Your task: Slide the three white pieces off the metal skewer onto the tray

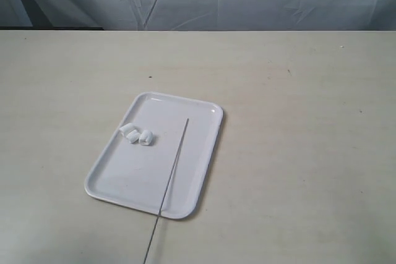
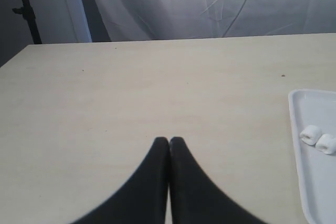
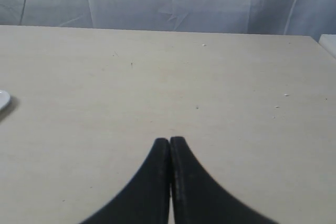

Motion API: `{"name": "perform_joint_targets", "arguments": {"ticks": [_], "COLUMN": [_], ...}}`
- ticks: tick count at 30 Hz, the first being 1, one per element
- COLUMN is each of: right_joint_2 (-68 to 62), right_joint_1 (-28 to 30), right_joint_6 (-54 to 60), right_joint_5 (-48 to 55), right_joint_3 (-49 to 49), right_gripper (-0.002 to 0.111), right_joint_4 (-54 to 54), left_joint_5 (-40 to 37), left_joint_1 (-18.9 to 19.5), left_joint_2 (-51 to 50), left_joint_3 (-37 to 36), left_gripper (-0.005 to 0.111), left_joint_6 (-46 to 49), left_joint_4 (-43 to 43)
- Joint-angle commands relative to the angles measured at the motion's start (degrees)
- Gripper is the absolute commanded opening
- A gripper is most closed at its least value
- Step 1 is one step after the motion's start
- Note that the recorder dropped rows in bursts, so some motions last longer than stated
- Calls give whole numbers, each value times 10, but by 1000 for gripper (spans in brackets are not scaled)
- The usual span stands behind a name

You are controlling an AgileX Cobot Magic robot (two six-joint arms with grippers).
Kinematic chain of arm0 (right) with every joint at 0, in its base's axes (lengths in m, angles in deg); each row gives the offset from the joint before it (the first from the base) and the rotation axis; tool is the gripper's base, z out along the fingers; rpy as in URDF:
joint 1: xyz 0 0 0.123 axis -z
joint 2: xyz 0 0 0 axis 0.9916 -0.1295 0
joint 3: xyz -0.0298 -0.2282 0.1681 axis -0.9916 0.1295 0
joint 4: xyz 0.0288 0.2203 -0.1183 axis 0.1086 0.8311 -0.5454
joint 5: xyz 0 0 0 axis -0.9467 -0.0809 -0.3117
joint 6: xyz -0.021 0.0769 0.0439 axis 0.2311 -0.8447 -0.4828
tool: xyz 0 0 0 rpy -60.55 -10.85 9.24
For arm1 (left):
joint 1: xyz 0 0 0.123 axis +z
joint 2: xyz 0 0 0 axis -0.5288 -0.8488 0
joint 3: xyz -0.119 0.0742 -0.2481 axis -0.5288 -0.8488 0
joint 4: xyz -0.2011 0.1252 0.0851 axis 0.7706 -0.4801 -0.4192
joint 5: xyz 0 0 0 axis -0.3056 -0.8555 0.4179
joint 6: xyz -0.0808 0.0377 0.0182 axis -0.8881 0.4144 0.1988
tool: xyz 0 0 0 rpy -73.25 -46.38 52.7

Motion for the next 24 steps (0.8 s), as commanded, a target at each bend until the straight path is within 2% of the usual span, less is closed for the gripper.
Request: {"name": "perform_joint_targets", "arguments": {"ticks": [1, 11, 17, 24], "right_joint_2": [4, 4, 4, 4], "right_joint_1": [3, 3, 3, 3], "right_joint_6": [7, 7, 7, 5], "right_joint_5": [1, 0, 0, -2], "right_joint_3": [1, 1, 1, 1], "right_gripper": [-1, -1, -1, -1], "right_joint_4": [0, 0, 0, 0], "left_joint_5": [7, 7, 6, 6], "left_joint_1": [-5, -5, 25, 26], "left_joint_2": [2, 2, 2, 2], "left_joint_3": [-2, -2, -2, -2], "left_gripper": [0, 0, 0, 0], "left_joint_6": [10, 6, 6, 6], "left_joint_4": [-1, 4, 12, 16]}}
